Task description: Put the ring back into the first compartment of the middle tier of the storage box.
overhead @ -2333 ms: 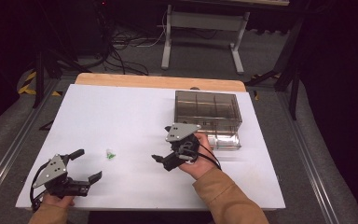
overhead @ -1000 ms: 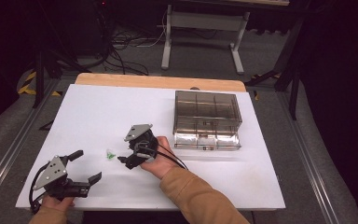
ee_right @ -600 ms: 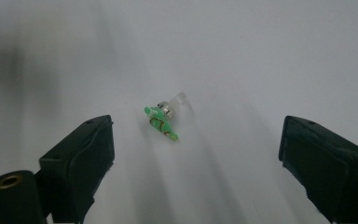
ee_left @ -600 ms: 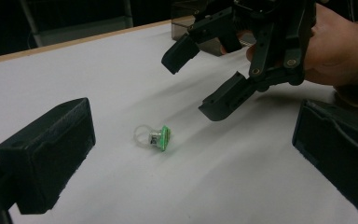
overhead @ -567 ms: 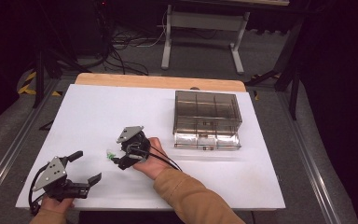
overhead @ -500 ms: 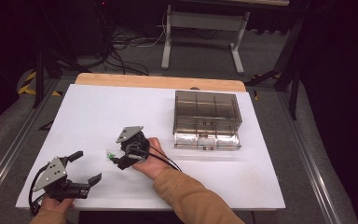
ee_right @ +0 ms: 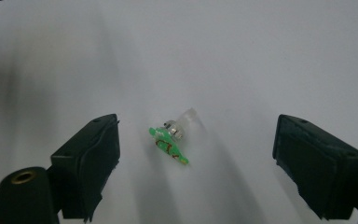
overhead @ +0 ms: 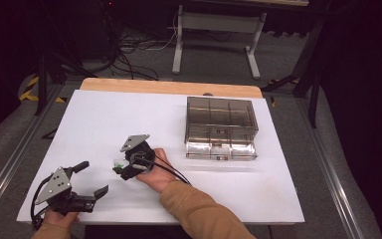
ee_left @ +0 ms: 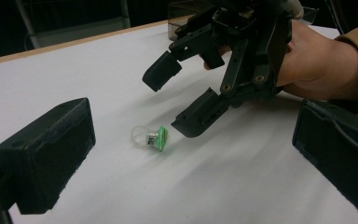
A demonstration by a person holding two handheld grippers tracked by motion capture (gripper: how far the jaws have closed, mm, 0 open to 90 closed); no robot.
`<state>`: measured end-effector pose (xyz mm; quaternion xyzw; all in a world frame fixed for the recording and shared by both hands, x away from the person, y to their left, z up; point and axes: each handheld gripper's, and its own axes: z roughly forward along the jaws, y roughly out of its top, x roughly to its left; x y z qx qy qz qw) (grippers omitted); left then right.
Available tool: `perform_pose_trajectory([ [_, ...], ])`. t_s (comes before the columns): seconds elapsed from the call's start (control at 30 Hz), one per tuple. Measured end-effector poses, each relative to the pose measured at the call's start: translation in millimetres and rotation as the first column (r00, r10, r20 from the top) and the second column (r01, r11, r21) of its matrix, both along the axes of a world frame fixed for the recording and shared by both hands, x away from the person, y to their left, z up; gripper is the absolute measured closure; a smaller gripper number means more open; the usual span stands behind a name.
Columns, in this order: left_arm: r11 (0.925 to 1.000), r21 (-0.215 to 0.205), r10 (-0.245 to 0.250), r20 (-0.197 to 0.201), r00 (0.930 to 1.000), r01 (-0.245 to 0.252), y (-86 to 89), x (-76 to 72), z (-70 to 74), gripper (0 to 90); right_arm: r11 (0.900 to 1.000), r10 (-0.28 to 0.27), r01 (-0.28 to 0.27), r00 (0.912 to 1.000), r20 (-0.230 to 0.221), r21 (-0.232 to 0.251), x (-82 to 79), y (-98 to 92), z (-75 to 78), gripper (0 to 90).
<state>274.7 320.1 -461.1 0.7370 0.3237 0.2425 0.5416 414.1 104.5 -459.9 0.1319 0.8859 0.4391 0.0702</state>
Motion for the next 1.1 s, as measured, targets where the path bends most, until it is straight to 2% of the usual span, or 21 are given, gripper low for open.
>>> perform_pose_trajectory([
  [0.13, 1.0000, -0.003, -0.003, -0.005, 1.0000, 0.003, 0.5, 0.4, 0.1, 0.1, 1.000, 0.000, 0.000, 0.9997, -0.024, 0.020, 2.3, 4.1, -3.0, 17.1],
  [0.23, 1.0000, -0.002, -0.006, -0.002, 1.0000, 0.006, 0.3, 0.2, 0.1, 0.1, 1.000, 0.003, -0.003, 0.9996, -0.027, 0.018, 2.9, 6.8, -5.1, 19.0],
  [0.47, 1.0000, -0.002, -0.006, -0.004, 1.0000, 0.006, 0.4, 0.4, 0.2, 0.1, 1.000, 0.003, -0.003, 0.9997, -0.025, 0.002, 3.5, 10.9, -9.7, 28.8],
  [0.7, 1.0000, -0.002, -0.007, -0.005, 1.0000, 0.007, 0.4, 0.4, 0.1, 0.1, 1.000, 0.014, -0.014, 0.9987, -0.049, -0.003, 4.1, 15.1, -12.9, 41.7],
  [1.03, 1.0000, -0.002, -0.008, -0.005, 1.0000, 0.008, 0.1, 0.3, 0.1, 0.1, 0.999, 0.017, -0.019, 0.9976, -0.068, -0.026, 1.6, 18.8, -14.2, 49.6],
  [1.1, 1.0000, -0.004, -0.009, -0.003, 1.0000, 0.009, -0.1, 0.3, 0.0, 0.1, 0.999, 0.015, -0.017, 0.9986, -0.050, -0.035, 1.3, 18.8, -14.3, 52.0],
])
